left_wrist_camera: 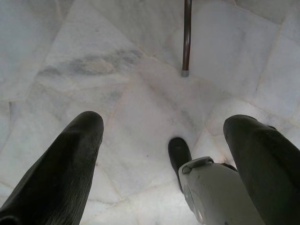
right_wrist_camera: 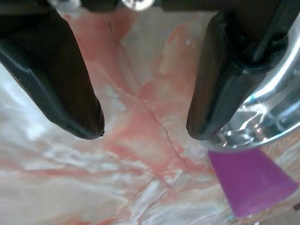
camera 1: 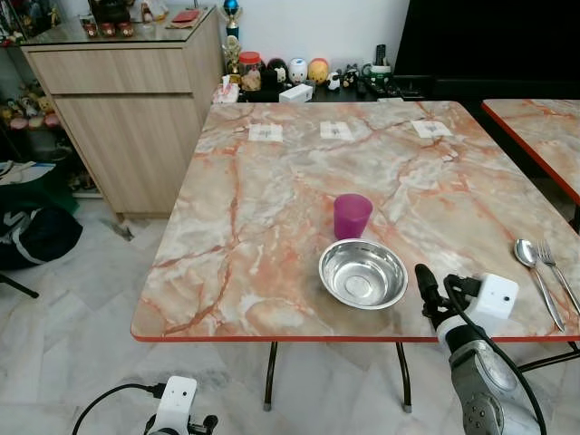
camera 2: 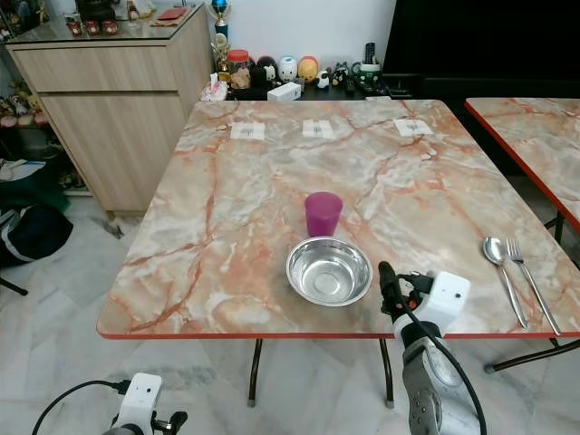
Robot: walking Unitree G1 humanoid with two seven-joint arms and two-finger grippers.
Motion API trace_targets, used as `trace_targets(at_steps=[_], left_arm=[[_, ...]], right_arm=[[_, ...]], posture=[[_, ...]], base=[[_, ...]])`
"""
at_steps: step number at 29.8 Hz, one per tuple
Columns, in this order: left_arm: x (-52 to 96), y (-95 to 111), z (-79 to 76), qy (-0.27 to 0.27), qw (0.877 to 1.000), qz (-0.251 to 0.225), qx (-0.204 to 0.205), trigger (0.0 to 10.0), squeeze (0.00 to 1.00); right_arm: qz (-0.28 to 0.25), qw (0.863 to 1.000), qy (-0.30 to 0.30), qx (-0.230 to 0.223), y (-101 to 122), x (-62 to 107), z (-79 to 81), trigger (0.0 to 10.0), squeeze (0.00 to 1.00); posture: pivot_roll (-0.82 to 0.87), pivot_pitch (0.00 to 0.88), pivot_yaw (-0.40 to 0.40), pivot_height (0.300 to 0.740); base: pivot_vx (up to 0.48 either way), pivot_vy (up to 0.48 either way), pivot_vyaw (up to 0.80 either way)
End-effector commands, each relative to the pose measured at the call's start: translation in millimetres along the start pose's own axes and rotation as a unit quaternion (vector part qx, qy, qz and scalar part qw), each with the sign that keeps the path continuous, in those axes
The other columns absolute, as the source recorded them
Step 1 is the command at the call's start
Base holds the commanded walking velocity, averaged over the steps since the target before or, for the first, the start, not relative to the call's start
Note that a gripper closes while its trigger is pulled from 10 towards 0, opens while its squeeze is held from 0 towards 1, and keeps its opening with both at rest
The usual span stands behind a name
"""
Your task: Setting the table
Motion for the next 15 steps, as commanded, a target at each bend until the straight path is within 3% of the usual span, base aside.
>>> trace_targets(at_steps=[1,15], left_arm=[[1.3,-6,0.6,-0.001,1.0,0.009,-0.009,10.0,0.0],[1.4,-5,2.2,-0.001,1.0,0.008,-0.014,10.0,0.0]], right_arm=[[0.008,1.0,0.009,-0.002,-1,-3.6,3.7,10.0,0.0],[-0.001,0.997,0.032,-0.065,6,-12.1,14.5,10.0,0.0]], posture=[[0.04,0.0,-0.016,0.74],[0.05,0.0,-0.011,0.74]], base=[[0.0,0.0,0.0],[0.0,0.0,0.0]])
Point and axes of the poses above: a point about 5 cm out from each wrist's last joint towards the gripper, its own x axis pointing back from the gripper into the wrist, its own y axis along the axis of the wrist's last joint, z = x × y, the point moved 6 cm from there along -x, pointing out of the wrist towards the gripper, and after that the axes turned 10 degrees about x, right-handed, at the moved point
